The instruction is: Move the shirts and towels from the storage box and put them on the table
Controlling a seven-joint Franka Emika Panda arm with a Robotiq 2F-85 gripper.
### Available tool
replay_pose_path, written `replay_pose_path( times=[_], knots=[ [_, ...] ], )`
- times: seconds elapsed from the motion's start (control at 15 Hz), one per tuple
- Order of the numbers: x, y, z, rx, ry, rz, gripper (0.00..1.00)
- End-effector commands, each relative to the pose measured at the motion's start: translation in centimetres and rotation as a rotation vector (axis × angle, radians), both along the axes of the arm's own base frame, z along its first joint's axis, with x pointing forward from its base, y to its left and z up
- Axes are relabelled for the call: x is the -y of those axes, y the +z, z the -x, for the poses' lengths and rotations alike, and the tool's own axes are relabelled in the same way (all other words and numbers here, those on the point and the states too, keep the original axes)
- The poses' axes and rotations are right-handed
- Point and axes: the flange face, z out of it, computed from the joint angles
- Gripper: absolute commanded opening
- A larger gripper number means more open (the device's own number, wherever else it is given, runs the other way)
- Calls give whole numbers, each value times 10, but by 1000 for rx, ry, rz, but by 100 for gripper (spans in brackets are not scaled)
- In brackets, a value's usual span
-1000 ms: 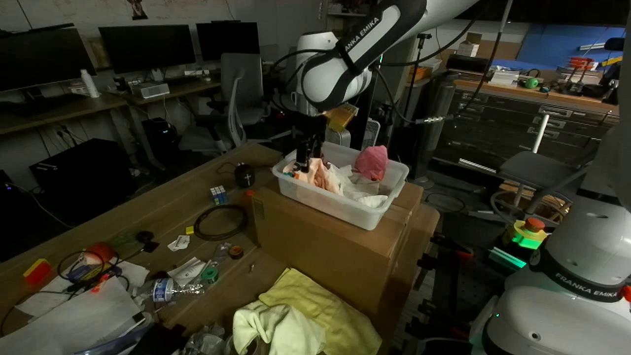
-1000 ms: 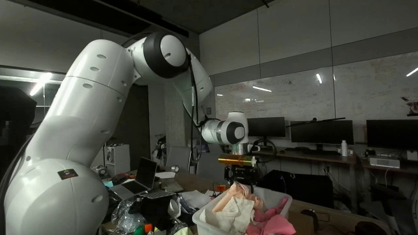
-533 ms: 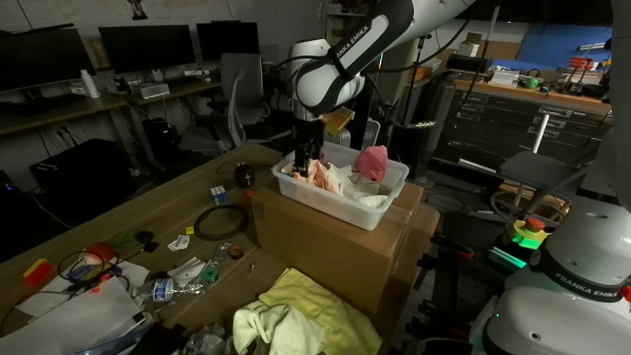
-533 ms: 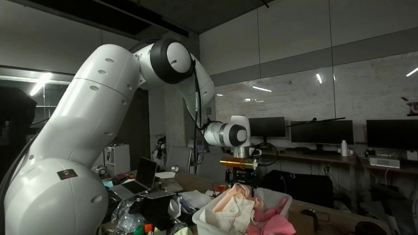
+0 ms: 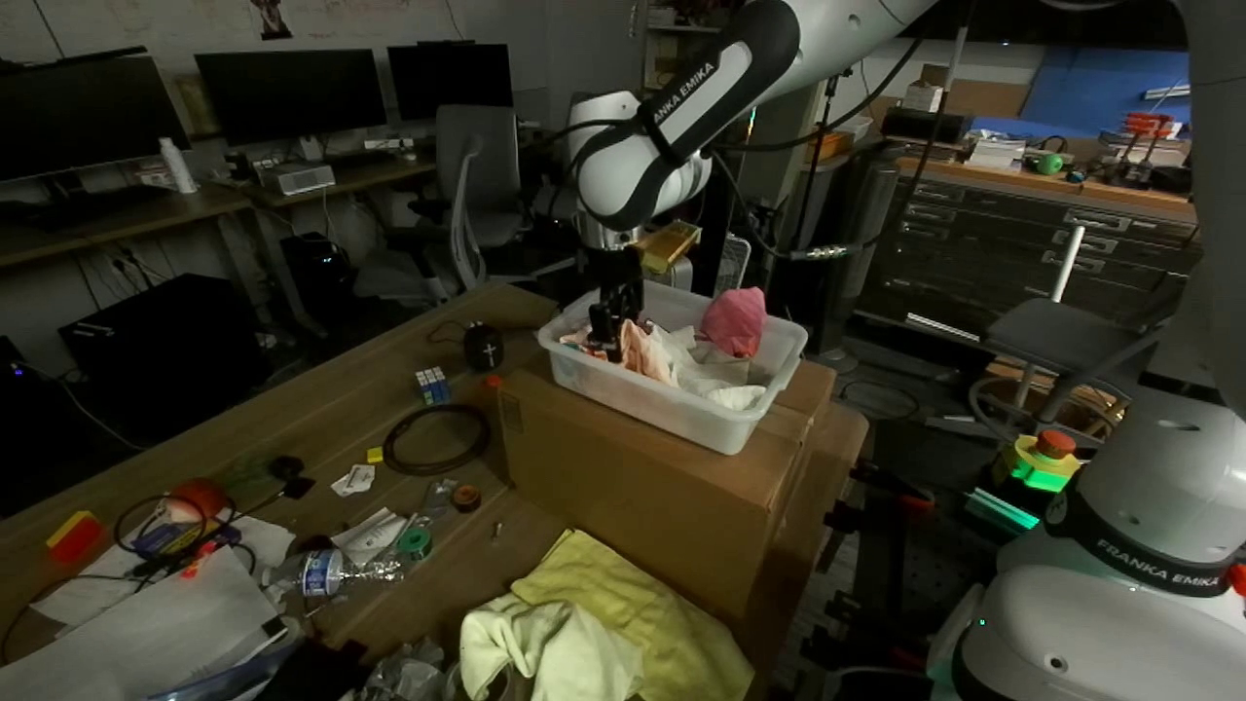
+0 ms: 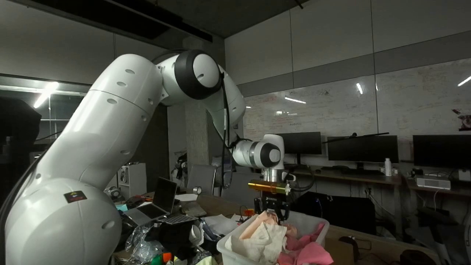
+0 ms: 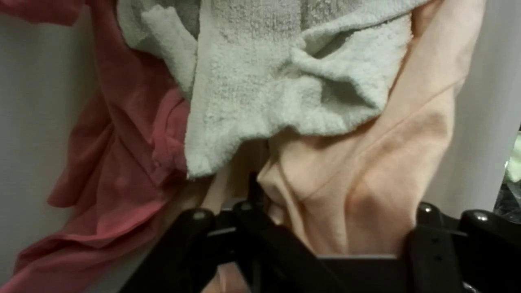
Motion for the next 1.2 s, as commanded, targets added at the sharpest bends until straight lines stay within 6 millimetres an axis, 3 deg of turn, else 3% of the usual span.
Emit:
replay_pose_path(
  times=[0.0, 0.33, 0.73, 1.13],
  knots=[
    [5, 13, -4, -4, -30, -22, 35],
    [9, 36, 7, 37, -77, -27, 2],
    [13, 78, 25, 107, -198, -68, 3],
    [8, 163, 68, 253, -410, -233, 3]
  ],
)
